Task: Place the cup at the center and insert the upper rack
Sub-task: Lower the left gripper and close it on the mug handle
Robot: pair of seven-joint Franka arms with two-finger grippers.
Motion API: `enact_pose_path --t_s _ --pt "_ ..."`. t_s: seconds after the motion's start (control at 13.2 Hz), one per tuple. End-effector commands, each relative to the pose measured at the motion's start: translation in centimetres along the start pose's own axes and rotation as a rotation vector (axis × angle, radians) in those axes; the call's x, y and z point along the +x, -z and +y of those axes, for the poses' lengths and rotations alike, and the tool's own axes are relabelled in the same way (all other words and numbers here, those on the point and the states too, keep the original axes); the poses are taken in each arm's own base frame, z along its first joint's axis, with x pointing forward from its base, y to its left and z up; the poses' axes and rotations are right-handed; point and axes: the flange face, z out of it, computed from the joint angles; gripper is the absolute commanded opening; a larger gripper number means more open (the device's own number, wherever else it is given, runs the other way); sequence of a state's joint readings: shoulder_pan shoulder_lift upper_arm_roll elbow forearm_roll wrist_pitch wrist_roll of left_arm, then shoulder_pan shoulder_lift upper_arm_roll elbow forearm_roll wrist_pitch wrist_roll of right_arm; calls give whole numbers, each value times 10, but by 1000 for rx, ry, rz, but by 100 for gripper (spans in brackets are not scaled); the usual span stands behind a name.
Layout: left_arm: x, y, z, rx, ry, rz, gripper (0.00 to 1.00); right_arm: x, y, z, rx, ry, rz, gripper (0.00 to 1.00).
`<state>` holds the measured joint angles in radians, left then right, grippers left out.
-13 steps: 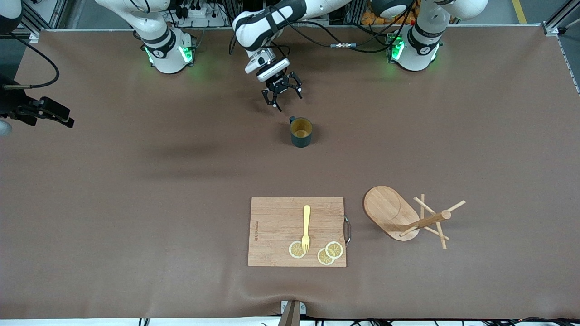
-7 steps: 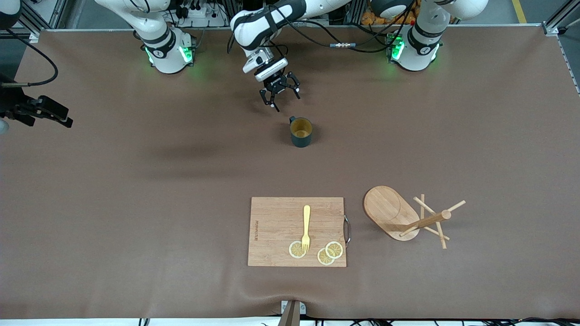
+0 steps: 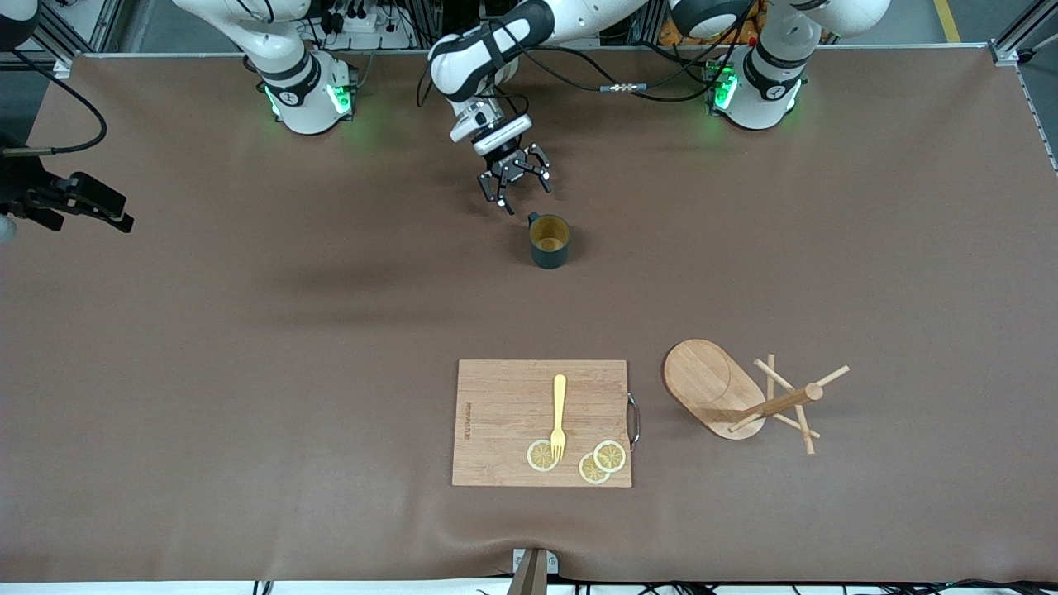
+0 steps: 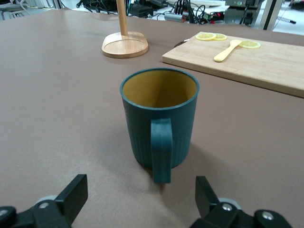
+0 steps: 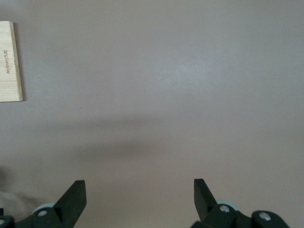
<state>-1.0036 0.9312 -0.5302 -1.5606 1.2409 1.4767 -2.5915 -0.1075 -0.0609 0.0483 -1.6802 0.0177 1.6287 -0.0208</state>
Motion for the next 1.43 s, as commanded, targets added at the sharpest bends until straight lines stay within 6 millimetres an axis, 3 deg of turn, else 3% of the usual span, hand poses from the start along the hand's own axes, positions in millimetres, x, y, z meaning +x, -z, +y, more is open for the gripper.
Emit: enact_pose_path --t_s 0.0,0.3,0.68,0.98,1.36 --pt "-10 -13 3 -33 16 42 100 -1 13 -5 11 17 23 100" --pt "-10 -14 8 -64 19 57 99 -2 13 -14 11 35 13 100" --pt "-14 -14 5 -55 11 51 80 -4 20 -19 12 41 -2 100" --pt "-12 -12 2 -17 37 30 60 0 11 -11 11 27 -22 100" --pt "-8 -20 2 18 63 27 56 8 -5 -4 15 14 -52 100"
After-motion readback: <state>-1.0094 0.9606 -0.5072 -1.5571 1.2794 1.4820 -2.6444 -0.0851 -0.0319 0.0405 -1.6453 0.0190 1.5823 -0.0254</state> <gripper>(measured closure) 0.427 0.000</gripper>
